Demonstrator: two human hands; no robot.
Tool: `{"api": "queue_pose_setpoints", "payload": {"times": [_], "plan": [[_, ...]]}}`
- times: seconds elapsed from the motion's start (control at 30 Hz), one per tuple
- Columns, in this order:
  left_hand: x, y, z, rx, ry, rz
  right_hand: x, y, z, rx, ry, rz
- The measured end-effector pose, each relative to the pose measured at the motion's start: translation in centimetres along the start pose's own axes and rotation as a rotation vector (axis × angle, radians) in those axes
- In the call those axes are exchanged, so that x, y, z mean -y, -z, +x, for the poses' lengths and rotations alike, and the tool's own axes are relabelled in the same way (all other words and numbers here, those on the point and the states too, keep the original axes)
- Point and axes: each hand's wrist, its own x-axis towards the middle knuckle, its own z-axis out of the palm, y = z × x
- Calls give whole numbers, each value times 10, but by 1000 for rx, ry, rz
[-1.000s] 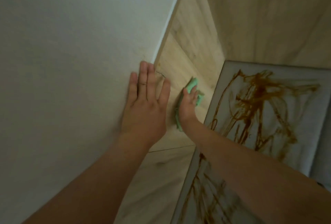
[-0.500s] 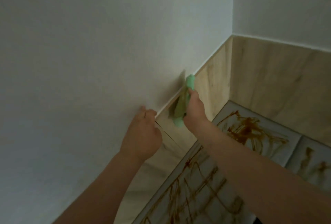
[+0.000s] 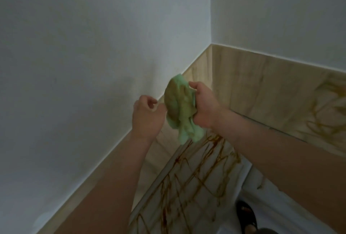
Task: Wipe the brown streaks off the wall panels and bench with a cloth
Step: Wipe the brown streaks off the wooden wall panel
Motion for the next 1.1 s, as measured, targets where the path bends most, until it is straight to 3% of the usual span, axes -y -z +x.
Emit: {"api": "queue_pose_setpoints", "payload": {"times": [0.1, 0.17, 0.3, 0.43, 0.5, 0.6, 0.73, 0.87, 1.0, 1.1], "plan": [[-15, -16, -13, 354, 146, -364, 7, 4, -5, 73, -14, -125], [-20, -31, -15, 488, 186, -500, 7, 9, -1, 95, -33, -185], [-15, -63, -9, 401, 245, -549, 6, 29, 7, 31, 0, -295], [1, -89, 10, 413, 371, -723, 18, 72, 28, -124, 162, -651], [7, -104, 21, 466, 416, -829, 27, 98, 39, -172, 135, -767], [7, -125, 36, 518, 450, -907, 43, 134, 54, -154, -4, -719], [6, -152, 62, 718, 455, -863, 67, 162, 74, 0, -188, -540], [1, -170, 80, 849, 379, -514, 82, 174, 83, 200, -237, -657], [23, -177, 96, 911, 284, -135, 88, 195, 98, 82, -150, -632], [38, -181, 101, 830, 349, -341, 86, 207, 99, 12, -164, -450]]}}
